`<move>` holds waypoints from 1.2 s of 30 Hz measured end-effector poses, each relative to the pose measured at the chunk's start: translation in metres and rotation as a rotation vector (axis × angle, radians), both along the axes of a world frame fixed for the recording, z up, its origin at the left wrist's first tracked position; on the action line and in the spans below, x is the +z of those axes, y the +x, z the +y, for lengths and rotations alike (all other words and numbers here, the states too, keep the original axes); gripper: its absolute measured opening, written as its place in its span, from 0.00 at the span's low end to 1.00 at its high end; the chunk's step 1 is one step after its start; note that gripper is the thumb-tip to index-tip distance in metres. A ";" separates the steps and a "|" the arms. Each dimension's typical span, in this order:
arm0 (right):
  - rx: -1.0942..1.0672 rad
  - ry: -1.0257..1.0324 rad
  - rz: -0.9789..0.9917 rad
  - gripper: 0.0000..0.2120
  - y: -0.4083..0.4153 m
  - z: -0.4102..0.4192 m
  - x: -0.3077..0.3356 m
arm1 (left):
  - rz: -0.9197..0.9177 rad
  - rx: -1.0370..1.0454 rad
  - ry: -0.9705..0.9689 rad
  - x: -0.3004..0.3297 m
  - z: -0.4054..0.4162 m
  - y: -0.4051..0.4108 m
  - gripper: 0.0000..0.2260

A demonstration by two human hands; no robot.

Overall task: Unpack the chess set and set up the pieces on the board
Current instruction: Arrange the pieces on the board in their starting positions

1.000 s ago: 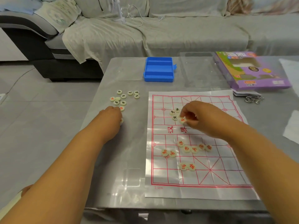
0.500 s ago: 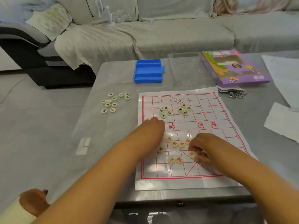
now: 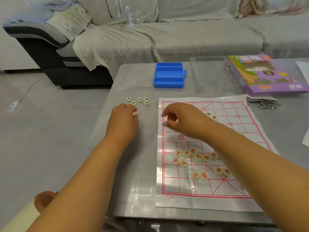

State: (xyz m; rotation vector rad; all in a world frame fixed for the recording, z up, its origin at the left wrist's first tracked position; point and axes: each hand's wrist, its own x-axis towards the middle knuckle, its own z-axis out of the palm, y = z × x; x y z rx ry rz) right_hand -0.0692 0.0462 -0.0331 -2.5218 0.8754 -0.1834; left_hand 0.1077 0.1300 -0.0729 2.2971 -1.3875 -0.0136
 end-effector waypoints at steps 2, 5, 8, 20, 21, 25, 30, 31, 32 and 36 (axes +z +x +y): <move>0.039 0.002 -0.041 0.15 0.036 -0.004 -0.008 | 0.006 0.099 0.017 -0.007 -0.002 0.029 0.15; 0.073 -0.014 -0.047 0.16 0.084 -0.009 -0.027 | 0.055 0.164 0.081 -0.017 -0.011 0.066 0.17; 0.044 -0.025 -0.031 0.16 0.114 -0.017 -0.047 | 0.087 0.128 0.139 -0.023 -0.026 0.092 0.17; 0.051 -0.044 0.093 0.12 0.123 -0.017 -0.049 | 0.159 0.000 0.176 -0.016 -0.039 0.099 0.04; 0.060 -0.015 0.093 0.11 0.115 -0.016 -0.044 | 0.176 0.008 0.155 -0.013 -0.033 0.096 0.03; -0.019 0.171 -0.042 0.06 0.063 -0.015 -0.019 | 0.210 -0.018 0.046 0.010 -0.011 0.061 0.04; -0.128 0.264 -0.071 0.07 -0.039 -0.006 -0.002 | 0.309 -0.251 0.172 0.037 0.014 -0.029 0.03; -0.143 0.264 -0.040 0.07 -0.058 -0.002 -0.002 | 0.330 -0.303 0.224 0.037 0.019 -0.047 0.04; -0.151 0.255 -0.006 0.07 -0.074 0.003 -0.003 | 0.333 -0.359 0.275 0.036 0.023 -0.064 0.05; -0.136 0.207 0.087 0.10 -0.116 0.026 -0.011 | 0.254 -0.533 0.374 0.025 0.036 -0.106 0.08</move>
